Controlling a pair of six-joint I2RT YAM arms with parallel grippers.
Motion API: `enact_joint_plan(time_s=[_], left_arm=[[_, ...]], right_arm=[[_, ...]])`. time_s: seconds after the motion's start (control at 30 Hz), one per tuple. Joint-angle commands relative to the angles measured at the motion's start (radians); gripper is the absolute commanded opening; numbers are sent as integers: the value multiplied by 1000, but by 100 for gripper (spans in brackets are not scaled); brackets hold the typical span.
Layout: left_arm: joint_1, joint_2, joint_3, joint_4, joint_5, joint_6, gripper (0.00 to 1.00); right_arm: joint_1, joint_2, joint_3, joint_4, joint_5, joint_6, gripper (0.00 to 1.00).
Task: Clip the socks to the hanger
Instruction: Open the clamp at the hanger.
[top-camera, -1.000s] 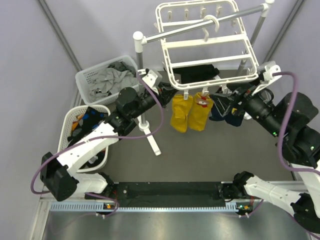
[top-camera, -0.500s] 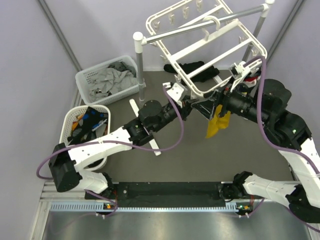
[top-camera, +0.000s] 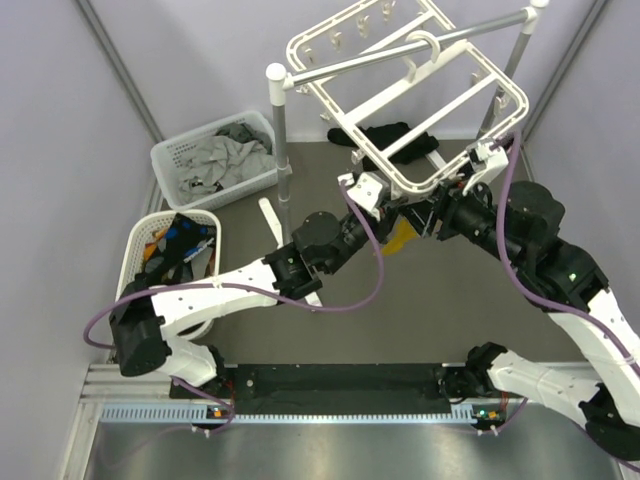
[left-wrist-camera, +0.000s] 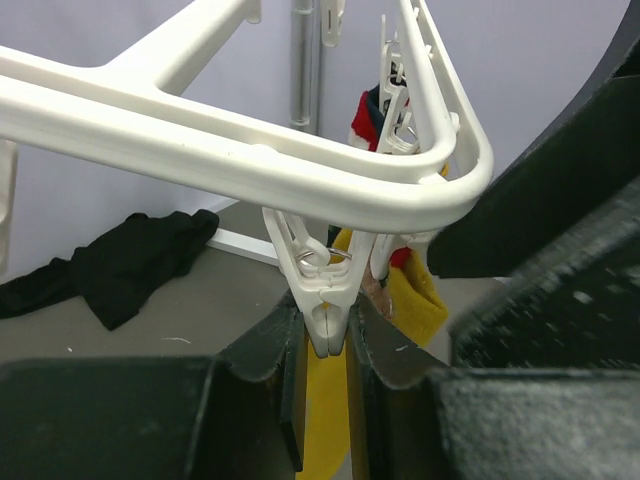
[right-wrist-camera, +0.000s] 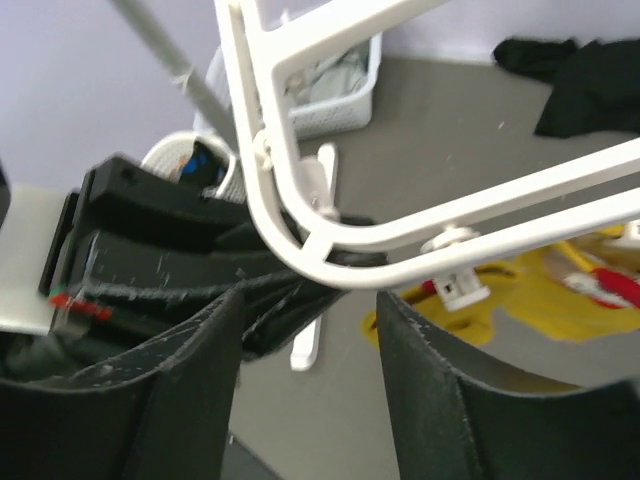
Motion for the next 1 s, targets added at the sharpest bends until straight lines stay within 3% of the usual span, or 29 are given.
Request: enact_joint_plan(time_s=[0.0,0.73,0.97], left_arm=[[-31,24,40,90,-42,15,0],[-103,99,103,53,-99,65,0],[-117,105,102,44,-83,87,0]], right_arm=[[-4,-59,-68,170,148,29,52],[-4,-88,-229,425,194,70,44],[-2,-100,-252,453,226,38,33]])
